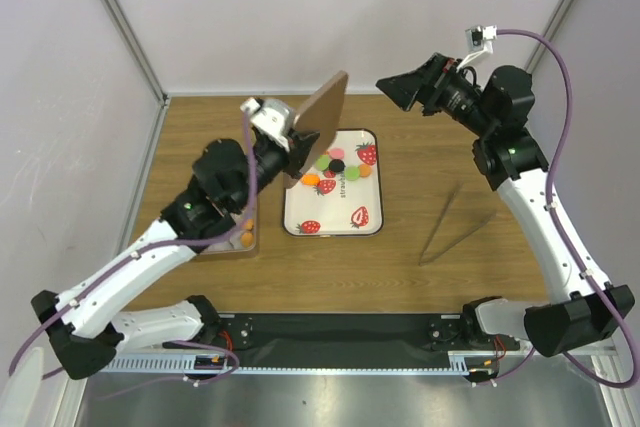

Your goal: Pack the cookies

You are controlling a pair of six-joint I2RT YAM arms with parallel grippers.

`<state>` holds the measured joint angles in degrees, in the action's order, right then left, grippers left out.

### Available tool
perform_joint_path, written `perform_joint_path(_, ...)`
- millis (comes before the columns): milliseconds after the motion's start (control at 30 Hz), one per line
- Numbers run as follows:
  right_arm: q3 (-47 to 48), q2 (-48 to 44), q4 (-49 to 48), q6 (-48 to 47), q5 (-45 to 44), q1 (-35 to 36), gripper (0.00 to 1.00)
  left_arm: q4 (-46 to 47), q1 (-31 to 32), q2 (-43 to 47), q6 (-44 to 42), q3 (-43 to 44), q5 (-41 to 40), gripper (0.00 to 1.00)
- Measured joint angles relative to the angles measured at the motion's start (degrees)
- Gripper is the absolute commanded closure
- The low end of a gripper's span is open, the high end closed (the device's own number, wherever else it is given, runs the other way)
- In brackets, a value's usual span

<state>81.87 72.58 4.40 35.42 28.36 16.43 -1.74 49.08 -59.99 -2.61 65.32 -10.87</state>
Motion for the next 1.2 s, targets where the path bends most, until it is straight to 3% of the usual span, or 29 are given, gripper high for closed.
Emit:
perform_joint_path(133,-4.39,-0.15,-6.60,0.07,7.32,-2.12,0.00,-6.10,-9.09,-0.63,14.84,6.21,17.07,1.00)
perform_joint_path(300,-8.87,-0.02,-14.05,1.64,16.33,-2.32,0.00,-3.43,-21.22,-1.57,33.70,6.47,36.52,1.00)
perform_joint_path(533,-11.19,2.36,-25.99,7.65,23.45,-1.18,0.00,3.41,-25.55,-4.37,50.95,1.81,51.12,1.00)
perform_joint_path(867,-11.17,6.86,-30.10,11.28,25.35,2.16,0.03,9.94,-28.37,-5.01,60.02,0.37,58.05,0.97)
perform_joint_path(1000,-11.19,8.79,-33.64,14.88,25.83,4.50,0.20,11.08,-28.79,-5.01,61.33,0.04,59.30,0.94)
perform_joint_path(1200,-11.45,10.95,-40.54,21.46,26.95,7.54,0.38,11.91,-30.56,-5.01,62.20,0.04,59.84,0.92)
